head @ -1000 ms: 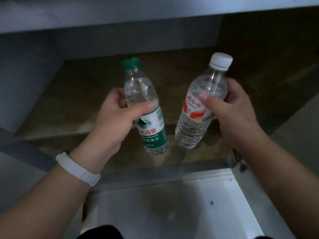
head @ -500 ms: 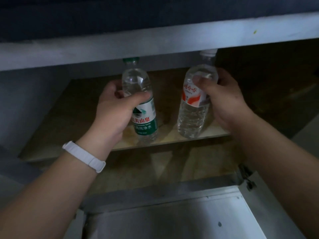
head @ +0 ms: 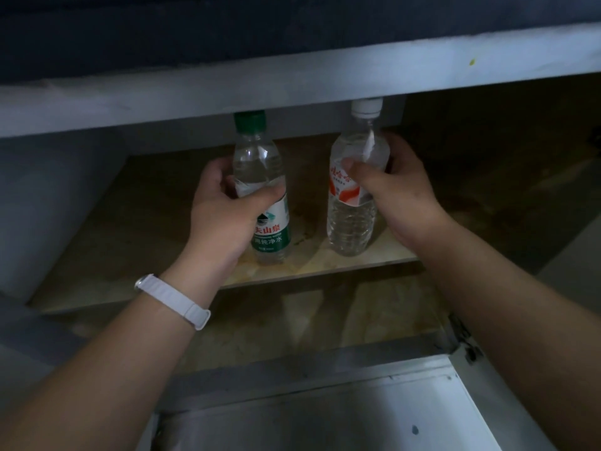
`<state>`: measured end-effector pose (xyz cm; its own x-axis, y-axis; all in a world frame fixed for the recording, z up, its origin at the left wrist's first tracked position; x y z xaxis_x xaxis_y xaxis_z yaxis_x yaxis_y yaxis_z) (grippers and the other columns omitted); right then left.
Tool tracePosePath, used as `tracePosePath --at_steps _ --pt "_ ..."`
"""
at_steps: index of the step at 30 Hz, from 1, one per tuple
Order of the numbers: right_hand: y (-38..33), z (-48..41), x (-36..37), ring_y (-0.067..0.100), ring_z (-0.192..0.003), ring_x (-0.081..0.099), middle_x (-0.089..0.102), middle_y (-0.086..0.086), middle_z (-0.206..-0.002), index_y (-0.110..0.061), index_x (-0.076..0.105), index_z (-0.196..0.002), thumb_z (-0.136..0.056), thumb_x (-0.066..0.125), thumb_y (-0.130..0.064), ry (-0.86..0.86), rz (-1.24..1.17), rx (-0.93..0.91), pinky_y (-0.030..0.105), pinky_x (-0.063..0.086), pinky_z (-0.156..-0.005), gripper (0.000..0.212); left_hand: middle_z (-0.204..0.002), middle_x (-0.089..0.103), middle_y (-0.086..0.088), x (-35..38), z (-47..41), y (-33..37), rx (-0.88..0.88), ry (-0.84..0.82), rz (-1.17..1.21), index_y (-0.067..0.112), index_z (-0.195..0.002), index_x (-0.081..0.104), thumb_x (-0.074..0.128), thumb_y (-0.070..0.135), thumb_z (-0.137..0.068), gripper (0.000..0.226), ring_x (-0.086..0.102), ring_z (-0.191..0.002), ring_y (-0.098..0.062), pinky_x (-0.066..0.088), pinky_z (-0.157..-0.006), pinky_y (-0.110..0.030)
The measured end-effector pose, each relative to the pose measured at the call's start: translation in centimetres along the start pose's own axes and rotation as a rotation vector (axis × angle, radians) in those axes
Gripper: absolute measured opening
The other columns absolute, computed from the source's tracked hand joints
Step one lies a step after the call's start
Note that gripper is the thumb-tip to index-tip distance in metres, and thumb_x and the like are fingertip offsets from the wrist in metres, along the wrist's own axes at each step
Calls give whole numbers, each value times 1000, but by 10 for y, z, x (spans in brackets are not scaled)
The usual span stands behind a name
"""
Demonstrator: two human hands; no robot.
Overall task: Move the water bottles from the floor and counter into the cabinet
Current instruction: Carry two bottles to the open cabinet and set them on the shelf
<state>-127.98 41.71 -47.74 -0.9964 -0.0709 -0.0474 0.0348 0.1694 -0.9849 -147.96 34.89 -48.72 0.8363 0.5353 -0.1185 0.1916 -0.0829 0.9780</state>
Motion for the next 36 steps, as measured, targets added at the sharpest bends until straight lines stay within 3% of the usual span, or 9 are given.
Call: tracePosePath --at_steps 4,9,13,18,21,26,30,33,36 --pt "17 6 0 -6 -103 54 54 -25 -118 -39 37 -140 -75 84 -25 -18 101 -43 12 45 -76 81 -118 66 19 2 3 -13 49 -11 2 36 -129 52 84 28 -79 60 65 -108 0 56 -90 -25" --pt "50 21 2 -12 -96 53 54 -27 -109 -39 38 -131 -76 83 -28 -26 147 3 10 43 -75 72 -130 59 22 4 12 -37 140 -45 -99 31 -145 40 84 20 -79 80 57 -118 6 49 -95 -17" --pt "59 26 3 -11 -95 53 55 -25 -108 -36 39 -132 -76 83 -32 35 159 13 12 42 -73 71 -118 55 30 2 16 -55 139 -80 -159 32 -142 40 83 18 -80 76 54 -104 20 46 -81 -2" --pt "59 26 5 -3 -102 56 57 -20 -115 -36 43 -134 -75 83 -33 71 143 33 17 45 -76 72 -124 60 22 -1 12 -64 118 -56 -173 35 -136 47 85 24 -78 70 59 -115 0 51 -92 -21" --pt "57 22 7 -4 -100 57 59 -19 -114 -34 45 -134 -75 82 -31 59 130 27 18 46 -77 69 -126 62 19 -4 4 -63 109 -32 -187 33 -135 50 86 24 -77 69 61 -116 -3 54 -95 -30" --pt "52 6 21 -4 -97 58 60 -20 -111 -38 48 -123 -77 82 -27 -3 92 51 16 45 -71 59 -122 61 20 -14 -16 -59 80 14 -178 34 -136 49 85 24 -78 69 60 -113 -4 51 -91 -25" --pt "48 -11 38 -6 -96 56 59 -23 -106 -42 48 -115 -75 84 -29 -6 82 41 21 47 -76 55 -122 62 19 -22 -35 -60 67 37 -147 34 -133 51 85 22 -78 65 60 -114 -3 52 -96 -29" --pt "45 -24 50 -13 -86 54 57 -25 -99 -38 48 -117 -76 83 -28 -20 108 0 9 43 -65 54 -124 65 15 -24 -52 -62 68 72 -127 30 -133 54 87 19 -76 66 62 -113 -3 53 -99 -33" --pt "44 -39 64 -11 -84 53 57 -23 -100 -29 51 -125 -76 83 -26 -29 129 -16 8 41 -63 59 -123 63 14 -27 -67 -62 67 87 -138 31 -129 54 86 18 -76 63 61 -114 -7 51 -99 -32"
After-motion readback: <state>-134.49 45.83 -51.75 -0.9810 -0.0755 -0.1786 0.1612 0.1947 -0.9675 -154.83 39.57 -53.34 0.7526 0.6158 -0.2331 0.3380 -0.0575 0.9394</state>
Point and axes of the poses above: each hand's wrist, its own z-axis away from the middle knuckle, its own x-axis out of the palm, y = z × x, the point moved 1 cm from there along -z, towards the middle knuckle
